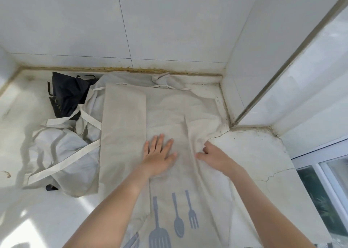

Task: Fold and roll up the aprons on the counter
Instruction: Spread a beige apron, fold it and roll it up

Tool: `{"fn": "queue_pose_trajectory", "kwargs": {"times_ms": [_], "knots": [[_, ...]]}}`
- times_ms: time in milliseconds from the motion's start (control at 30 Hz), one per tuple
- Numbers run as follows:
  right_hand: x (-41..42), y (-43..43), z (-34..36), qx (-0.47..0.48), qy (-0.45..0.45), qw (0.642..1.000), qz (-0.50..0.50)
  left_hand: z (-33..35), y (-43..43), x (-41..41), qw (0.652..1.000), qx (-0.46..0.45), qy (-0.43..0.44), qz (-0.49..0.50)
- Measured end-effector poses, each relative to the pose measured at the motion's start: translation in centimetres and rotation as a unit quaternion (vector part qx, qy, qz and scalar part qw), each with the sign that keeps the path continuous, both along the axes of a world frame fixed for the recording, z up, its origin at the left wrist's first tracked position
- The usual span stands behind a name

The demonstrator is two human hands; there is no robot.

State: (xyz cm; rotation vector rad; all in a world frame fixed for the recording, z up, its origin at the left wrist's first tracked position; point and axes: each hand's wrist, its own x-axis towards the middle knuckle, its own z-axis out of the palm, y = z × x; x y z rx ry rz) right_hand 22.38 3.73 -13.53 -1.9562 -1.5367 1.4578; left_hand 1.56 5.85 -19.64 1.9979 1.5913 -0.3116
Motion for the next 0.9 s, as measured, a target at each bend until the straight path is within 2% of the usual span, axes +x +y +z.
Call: {"fn": "queue_pose_trajectory", "kwargs": {"times_ms": [167, 300, 367, 500, 567, 667, 800, 833, 900], "knots": [[-5.0, -0.4, -0.4, -0.044, -0.019, 0.983, 0.177, 0.4, 0.4, -0.9, 0.988, -0.058, -0.133, 0.043], [-6.5, -0.3, -1.9, -0.037, -0.039, 0.979, 0.199, 0.8, 0.5, -1.3, 0.962, -0.078, -0.247, 0.087], [-6.8, -0.2, -2.4, -0.034, -0.032, 0.979, 0.198, 0.8, 0.6, -1.4, 0.956, -0.074, -0.265, 0.104], [-6.5, -0.2, -2.8, -0.026, 0.001, 0.982, 0.187, -0.5, 1.0, -1.5, 0.967, -0.008, -0.23, 0.105], [-5.7, -0.3, -2.7, -0.036, -0.006, 0.983, 0.18, -0.8, 1.3, -1.4, 0.972, -0.005, -0.213, 0.097], [-3.9, -0.6, -2.3, -0.065, -0.049, 0.979, 0.186, -0.1, 1.9, -1.4, 0.968, 0.004, -0.222, 0.119], [-1.7, -2.3, -1.4, -0.111, -0.14, 0.961, 0.209, 1.6, 2.2, -0.4, 0.943, 0.031, -0.251, 0.215], [-1.3, -3.2, -1.3, -0.112, -0.154, 0.961, 0.199, 2.1, 1.6, 0.0, 0.946, 0.053, -0.221, 0.23], [-0.6, -4.1, -1.4, -0.09, -0.196, 0.964, 0.157, 3.3, 0.1, 0.9, 0.967, 0.092, -0.089, 0.22]]}}
